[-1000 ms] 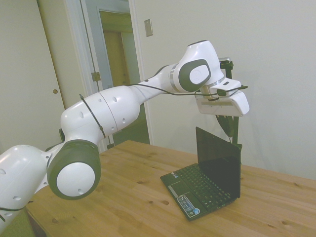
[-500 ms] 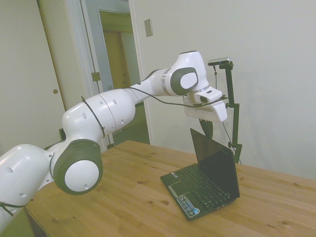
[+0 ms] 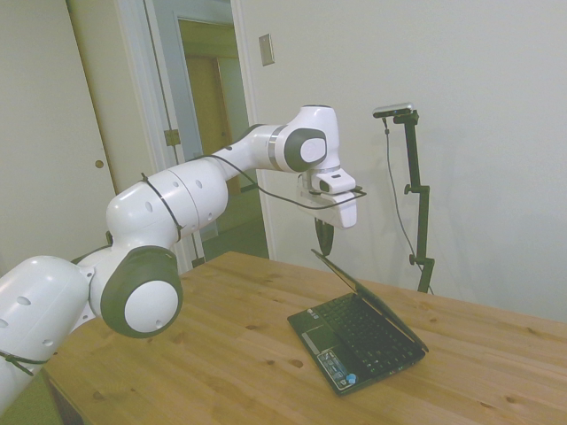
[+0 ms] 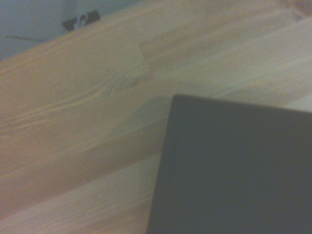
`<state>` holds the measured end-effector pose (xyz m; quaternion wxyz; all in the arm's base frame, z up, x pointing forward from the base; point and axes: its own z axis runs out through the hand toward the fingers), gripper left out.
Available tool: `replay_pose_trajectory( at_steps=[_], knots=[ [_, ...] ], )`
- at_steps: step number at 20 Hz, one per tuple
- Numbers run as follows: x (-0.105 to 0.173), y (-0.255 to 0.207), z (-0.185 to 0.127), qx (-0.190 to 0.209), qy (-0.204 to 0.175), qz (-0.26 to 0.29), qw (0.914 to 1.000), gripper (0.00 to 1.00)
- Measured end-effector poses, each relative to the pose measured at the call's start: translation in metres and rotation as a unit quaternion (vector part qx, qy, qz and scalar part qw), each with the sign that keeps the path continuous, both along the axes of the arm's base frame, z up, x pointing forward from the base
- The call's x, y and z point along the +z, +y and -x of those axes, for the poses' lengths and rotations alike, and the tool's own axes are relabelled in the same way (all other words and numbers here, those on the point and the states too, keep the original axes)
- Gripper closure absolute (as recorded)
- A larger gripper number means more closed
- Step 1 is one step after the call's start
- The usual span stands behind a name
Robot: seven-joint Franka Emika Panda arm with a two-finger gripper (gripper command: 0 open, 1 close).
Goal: Close the laptop
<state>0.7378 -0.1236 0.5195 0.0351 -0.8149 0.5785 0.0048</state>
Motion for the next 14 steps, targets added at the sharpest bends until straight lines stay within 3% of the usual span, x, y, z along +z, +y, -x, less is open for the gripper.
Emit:
replay_pose_trajectory(
  at_steps=[9,14],
  knots=[
    [-0.018,-0.057,0.026,-0.054,0.072,-0.020,0.9958,1.00],
    [-0.058,-0.067,0.025,-0.056,0.108,-0.048,0.9914,1.00]
  ],
)
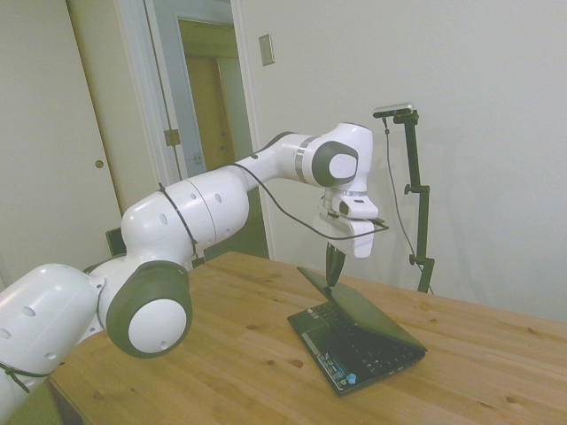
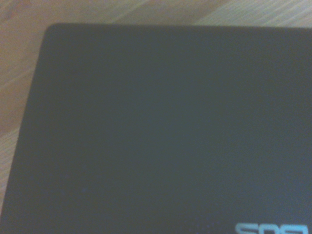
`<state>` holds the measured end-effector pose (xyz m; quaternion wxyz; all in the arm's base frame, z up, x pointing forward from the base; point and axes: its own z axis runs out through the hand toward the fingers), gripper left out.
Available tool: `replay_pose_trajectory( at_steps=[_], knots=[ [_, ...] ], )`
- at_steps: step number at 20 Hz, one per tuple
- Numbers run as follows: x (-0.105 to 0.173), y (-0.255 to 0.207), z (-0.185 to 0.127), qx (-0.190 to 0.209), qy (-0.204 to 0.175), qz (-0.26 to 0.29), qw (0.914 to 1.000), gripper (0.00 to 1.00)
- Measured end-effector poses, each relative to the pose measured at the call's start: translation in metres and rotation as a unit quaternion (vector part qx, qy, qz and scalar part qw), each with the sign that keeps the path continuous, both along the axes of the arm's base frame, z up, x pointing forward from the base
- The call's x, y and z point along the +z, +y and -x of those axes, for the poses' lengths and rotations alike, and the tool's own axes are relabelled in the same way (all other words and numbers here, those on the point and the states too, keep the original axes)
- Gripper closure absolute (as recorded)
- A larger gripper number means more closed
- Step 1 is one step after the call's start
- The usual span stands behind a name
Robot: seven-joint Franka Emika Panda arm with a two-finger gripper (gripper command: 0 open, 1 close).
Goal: Close the laptop
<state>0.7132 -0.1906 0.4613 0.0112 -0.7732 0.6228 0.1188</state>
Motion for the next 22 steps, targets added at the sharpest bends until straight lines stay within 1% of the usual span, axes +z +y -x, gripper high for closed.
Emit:
replay_pose_trajectory(
  at_steps=[5,7,8,11,13,14,18,22],
  knots=[
    [-0.064,0.011,-0.011,0.010,0.039,-0.023,0.9989,1.00],
    [-0.087,0.017,-0.016,0.016,0.047,-0.028,0.9983,1.00],
    [-0.088,0.021,-0.018,0.020,0.045,-0.029,0.9983,1.00],
    [-0.075,0.035,-0.029,0.036,0.004,-0.020,0.9991,1.00],
    [-0.057,0.051,-0.037,0.057,-0.027,-0.011,0.9980,1.00],
    [-0.040,0.064,-0.038,0.068,-0.043,-0.006,0.9968,1.00],
    [0.046,0.124,-0.032,0.111,-0.100,0.017,0.9886,1.00],
    [0.125,0.192,-0.006,0.156,-0.133,0.034,0.9782,1.00]
  ],
)
